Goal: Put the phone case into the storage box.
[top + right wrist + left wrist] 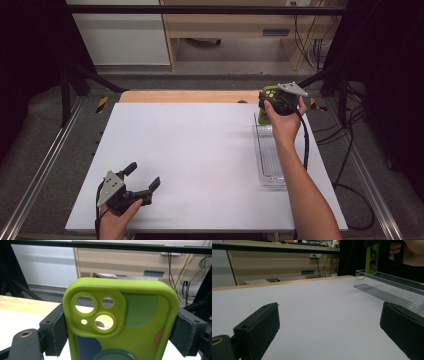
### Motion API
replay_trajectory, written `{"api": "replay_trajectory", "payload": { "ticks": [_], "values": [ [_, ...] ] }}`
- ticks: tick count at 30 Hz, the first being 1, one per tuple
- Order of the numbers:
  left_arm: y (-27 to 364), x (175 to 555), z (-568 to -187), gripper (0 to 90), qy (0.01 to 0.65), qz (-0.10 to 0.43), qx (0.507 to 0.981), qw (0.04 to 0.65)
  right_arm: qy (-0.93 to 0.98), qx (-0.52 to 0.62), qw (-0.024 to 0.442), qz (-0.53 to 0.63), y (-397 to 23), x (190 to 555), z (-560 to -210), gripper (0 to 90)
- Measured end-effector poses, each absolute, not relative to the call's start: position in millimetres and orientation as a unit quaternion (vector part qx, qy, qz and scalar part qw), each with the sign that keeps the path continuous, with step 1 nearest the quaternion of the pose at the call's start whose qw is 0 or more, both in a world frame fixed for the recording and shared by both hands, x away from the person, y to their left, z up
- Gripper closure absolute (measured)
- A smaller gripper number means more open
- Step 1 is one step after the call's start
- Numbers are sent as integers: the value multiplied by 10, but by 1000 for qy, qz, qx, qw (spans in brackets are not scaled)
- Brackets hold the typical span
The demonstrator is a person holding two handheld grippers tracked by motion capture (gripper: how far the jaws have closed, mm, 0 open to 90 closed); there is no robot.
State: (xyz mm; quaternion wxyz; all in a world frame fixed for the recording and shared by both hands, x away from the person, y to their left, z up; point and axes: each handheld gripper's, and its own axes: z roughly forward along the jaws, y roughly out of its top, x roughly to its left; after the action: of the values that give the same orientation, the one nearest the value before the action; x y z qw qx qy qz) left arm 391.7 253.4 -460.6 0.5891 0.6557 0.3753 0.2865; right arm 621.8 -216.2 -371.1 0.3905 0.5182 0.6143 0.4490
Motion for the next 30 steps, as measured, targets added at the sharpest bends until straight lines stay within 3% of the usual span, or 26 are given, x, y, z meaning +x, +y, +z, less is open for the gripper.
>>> {"api": "replay_trajectory", "payload": {
  "ticks": [30],
  "values": [
    [2617,3919,-4597,18,377,306,649,587,604,538,387,443,-2160,6299,-3971,162]
  ]
}}
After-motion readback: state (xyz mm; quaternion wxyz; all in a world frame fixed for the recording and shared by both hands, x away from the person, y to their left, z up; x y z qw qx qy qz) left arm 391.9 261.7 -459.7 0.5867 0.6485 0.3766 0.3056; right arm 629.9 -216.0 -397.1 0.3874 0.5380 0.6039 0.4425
